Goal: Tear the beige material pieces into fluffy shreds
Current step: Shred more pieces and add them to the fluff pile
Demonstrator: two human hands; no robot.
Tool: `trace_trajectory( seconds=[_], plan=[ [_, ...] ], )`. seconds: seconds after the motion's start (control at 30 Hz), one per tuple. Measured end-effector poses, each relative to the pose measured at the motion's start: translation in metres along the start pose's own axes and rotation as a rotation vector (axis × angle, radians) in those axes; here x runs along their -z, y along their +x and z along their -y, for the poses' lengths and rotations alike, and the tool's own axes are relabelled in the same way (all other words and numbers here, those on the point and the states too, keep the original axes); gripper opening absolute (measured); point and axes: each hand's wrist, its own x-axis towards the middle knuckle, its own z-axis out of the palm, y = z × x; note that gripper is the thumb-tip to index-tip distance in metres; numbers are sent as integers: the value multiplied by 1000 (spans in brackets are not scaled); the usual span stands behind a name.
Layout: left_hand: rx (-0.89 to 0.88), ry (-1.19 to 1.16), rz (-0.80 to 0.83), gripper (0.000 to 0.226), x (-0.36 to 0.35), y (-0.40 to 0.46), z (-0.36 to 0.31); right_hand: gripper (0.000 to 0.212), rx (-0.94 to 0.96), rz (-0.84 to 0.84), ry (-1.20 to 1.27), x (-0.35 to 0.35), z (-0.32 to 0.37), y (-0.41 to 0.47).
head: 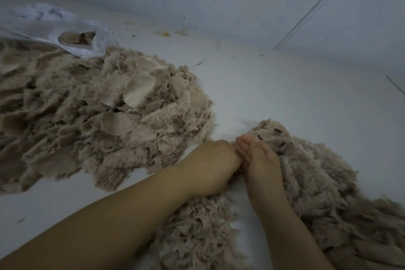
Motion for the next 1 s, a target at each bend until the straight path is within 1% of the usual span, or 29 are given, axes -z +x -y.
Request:
trace_trajectory(
  seconds=[0.1, 0.17, 0.23, 0.3, 0.37, 0.43, 0.47, 0.5, 0.57, 0.6, 0.63, 0.67, 0.7, 0.73, 0.77, 0.8, 0.83, 0.87, 0.9, 0.93, 0.97, 1.0],
  plan=[
    [7, -61, -33, 19, 10, -14, 6, 31, -9, 4, -2, -1, 0, 0],
    [56, -136, -95, 8, 16, -25, 10, 25, 37, -16, -93, 1, 0, -2],
    [128, -219, -209, 11, 21, -31, 15, 26, 127, -33, -258, 2, 1, -4],
    [196, -247, -333, 15, 23, -32, 16, 25, 189, -24, -341, 2, 2, -8],
    [262, -231, -431, 16, 23, -29, 12, 24, 253, 6, -325, 0, 4, -12],
    [307, -206, -546, 17, 21, -27, 6, 31, 303, 32, -287, -1, 6, -17],
    [322, -178, -580, 18, 20, -26, 3, 34, 297, 40, -264, -1, 7, -17],
    [324, -146, -591, 17, 18, -25, 0, 38, 264, 53, -236, -1, 8, -17],
    [308, -69, -564, 13, 13, -24, -6, 47, 155, 115, -151, -1, 9, -17],
    [287, -33, -544, 10, 11, -23, -8, 49, 109, 152, -95, -2, 9, -16],
    [254, -24, -523, 8, 8, -24, -9, 46, 74, 178, -41, -3, 10, -16],
    [212, -32, -503, 5, 7, -24, -9, 38, 53, 190, -11, -3, 9, -15],
    [162, -74, -485, 2, 5, -25, -7, 27, 44, 191, -1, -2, 10, -14],
    [153, -152, -465, 4, 4, -25, -5, 18, 42, 186, -9, -1, 10, -14],
    [174, -262, -462, 7, 3, -25, -4, 12, 41, 181, -23, 0, 10, -14],
    [253, -386, -480, 9, 3, -26, -2, 9, 44, 172, -40, 2, 9, -14],
    [348, -513, -535, 10, 2, -26, 1, 10, 52, 158, -62, 2, 8, -13],
    [451, -615, -584, 11, 2, -26, 4, 14, 68, 154, -84, 2, 8, -13],
    [532, -689, -593, 12, 2, -25, 8, 22, 82, 167, -95, 1, 8, -14],
    [571, -727, -543, 19, 2, -25, 12, 32, 90, 190, -102, 1, 8, -14],
    [576, -752, -475, 26, 2, -24, 13, 36, 90, 228, -101, 0, 9, -16],
    [571, -760, -438, 23, 3, -22, 14, 37, 89, 261, -101, -2, 9, -17]
  ],
)
